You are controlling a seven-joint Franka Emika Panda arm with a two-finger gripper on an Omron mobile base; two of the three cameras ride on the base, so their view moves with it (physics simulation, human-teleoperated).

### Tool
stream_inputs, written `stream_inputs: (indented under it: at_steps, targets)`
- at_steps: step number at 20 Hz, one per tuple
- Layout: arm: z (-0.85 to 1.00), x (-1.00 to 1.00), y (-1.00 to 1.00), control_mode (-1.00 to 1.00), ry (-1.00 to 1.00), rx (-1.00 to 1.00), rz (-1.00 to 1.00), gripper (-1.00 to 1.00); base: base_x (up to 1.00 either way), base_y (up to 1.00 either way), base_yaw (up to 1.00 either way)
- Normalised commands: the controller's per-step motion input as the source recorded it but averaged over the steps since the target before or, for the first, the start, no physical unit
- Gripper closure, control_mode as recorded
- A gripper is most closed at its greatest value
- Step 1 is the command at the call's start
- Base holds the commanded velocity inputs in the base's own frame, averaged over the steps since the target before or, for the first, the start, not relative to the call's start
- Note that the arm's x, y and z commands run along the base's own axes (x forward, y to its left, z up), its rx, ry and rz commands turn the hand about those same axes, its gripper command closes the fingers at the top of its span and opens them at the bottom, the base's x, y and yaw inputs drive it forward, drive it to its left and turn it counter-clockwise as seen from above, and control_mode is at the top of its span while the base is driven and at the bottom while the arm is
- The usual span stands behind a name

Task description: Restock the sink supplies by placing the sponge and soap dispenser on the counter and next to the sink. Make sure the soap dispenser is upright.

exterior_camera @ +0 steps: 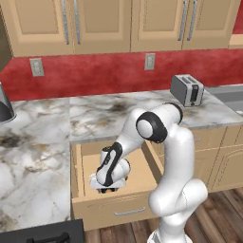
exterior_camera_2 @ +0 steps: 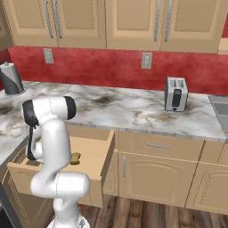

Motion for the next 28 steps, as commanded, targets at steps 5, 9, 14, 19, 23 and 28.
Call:
stream_inputs:
  at_steps: [5, 9, 14, 19, 23, 28]
  targets:
    - [-0.28, 0.00, 0.00, -1.00, 0.04, 0.00, 0.00, 1.00, 0.00, 0.00, 0.00]
    - [-0.25, 0.00, 0.00, -1.00, 0.04, 0.00, 0.00, 1.00, 0.00, 0.00, 0.00]
    - [-0.10, 0.00, 0.00, -1.00, 0.00, 0.00, 0.00, 1.00, 0.00, 0.00, 0.00]
    - [-0.03, 0.00, 0.07, -1.00, 0.06, 0.00, 0.00, 1.00, 0.00, 0.00, 0.00]
    - [0.29, 0.00, 0.01, -1.00, 0.01, 0.00, 0.00, 1.00, 0.00, 0.00, 0.00]
    - [0.29, -0.04, -0.19, -1.00, 0.00, 0.07, 0.00, 1.00, 0.00, 0.00, 0.00]
